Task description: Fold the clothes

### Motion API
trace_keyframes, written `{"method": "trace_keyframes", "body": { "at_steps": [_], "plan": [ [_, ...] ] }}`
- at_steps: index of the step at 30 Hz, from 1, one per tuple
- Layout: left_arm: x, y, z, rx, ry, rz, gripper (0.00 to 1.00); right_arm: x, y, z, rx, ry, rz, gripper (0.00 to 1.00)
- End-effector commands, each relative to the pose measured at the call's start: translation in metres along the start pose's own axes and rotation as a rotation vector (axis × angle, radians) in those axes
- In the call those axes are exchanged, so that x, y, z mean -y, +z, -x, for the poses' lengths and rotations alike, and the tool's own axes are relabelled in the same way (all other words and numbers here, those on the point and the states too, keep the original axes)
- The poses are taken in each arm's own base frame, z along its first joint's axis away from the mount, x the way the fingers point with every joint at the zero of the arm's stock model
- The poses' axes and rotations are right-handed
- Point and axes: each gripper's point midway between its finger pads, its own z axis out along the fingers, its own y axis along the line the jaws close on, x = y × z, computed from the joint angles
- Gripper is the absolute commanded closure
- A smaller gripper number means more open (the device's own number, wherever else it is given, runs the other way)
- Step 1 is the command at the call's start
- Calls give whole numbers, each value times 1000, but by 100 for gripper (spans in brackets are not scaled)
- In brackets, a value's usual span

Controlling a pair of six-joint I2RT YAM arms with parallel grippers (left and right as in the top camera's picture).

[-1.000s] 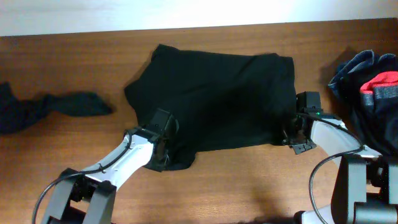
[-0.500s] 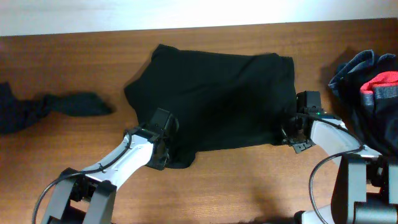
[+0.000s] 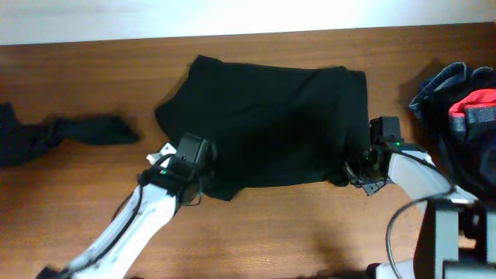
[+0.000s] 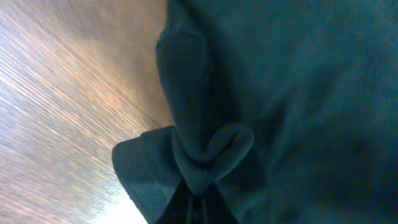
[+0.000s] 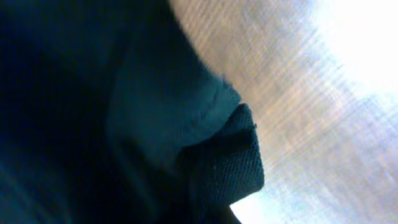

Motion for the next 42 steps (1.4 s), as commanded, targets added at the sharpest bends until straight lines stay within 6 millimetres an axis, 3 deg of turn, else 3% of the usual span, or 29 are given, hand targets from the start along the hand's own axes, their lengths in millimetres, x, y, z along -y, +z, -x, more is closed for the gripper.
{"method": "trace_keyframes", "body": {
  "at_steps": [1, 9, 11, 16, 24, 30, 42],
  "plan": [
    [2, -23, 19, 100, 67, -26, 99, -11, -29, -3, 41, -50, 81, 96],
    [-15, -41, 20, 112, 115, 7, 99, -18, -98, -3, 205, -97, 224, 96],
    [-21, -43, 18, 104, 120, 30, 99, -11, -116, -5, 255, -98, 240, 96],
    [-26, -50, 20, 122, 148, 33, 99, 9, -135, -10, 319, -89, 212, 96],
    [-31, -80, 39, 240, 124, -6, 99, 25, -137, -16, 318, -98, 161, 96],
    [-41, -100, 52, 303, 82, -31, 99, 26, -137, -15, 321, -100, 158, 96],
    [-55, -106, 47, 272, 75, -11, 99, 40, -138, -27, 273, -99, 100, 96]
  ]
}}
